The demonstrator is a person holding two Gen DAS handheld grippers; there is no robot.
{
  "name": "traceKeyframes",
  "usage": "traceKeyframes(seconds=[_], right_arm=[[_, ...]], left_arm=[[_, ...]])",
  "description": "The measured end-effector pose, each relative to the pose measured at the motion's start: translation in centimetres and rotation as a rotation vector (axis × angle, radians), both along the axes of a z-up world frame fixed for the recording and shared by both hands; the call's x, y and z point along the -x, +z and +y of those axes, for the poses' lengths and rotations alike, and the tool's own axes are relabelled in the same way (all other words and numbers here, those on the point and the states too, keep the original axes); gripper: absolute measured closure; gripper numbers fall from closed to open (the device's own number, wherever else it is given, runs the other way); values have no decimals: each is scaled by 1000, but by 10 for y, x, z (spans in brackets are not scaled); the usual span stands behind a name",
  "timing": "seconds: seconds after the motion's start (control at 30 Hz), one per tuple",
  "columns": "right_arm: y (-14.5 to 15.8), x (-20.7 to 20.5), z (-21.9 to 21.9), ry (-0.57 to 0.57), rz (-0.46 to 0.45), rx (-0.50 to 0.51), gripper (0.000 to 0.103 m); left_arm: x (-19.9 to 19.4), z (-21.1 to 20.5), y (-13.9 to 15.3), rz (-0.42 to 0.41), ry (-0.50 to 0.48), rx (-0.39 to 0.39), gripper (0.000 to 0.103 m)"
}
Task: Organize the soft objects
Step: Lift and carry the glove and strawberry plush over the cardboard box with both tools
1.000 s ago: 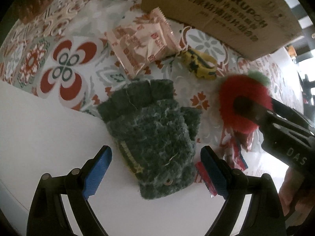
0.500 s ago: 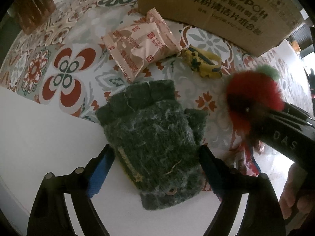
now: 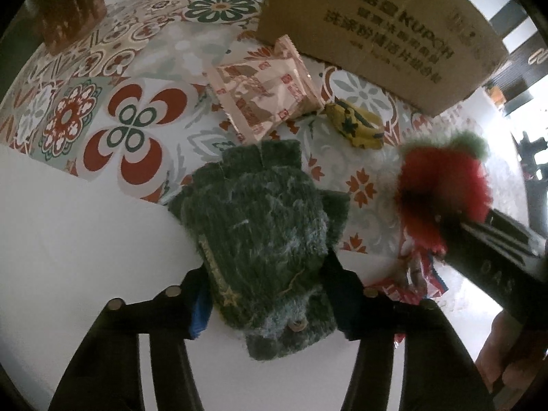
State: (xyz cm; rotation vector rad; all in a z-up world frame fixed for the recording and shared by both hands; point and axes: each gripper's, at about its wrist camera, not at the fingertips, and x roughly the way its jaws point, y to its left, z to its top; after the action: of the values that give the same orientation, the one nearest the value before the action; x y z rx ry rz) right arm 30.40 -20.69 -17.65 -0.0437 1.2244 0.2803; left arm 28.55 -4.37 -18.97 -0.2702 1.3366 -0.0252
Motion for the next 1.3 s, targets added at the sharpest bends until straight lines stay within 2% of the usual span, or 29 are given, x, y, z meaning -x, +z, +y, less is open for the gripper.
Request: traceKeyframes(seconds=[0.07,0.27,0.4,0.53,0.9,1.3], right_arm=[[6,7,4,2,-27,17,56],[14,17,17,-4,-63,24,56],[20,26,16,-27,-79,18,56],[27,36,12,-48,-103,15,56],[62,55,10,-97,-215,-15,56],[108,58,10,-145,-342,-82,56]], left_arm=[[5,12,2,-8,18,8,70],[15,37,3,-37,10,99,76],[23,43,3,-75,-18,129,78],[31,38,22,-136,-47,124,79],[42,50,73,-359,-86,53,80],[32,46,126,-543,-115,1,80]])
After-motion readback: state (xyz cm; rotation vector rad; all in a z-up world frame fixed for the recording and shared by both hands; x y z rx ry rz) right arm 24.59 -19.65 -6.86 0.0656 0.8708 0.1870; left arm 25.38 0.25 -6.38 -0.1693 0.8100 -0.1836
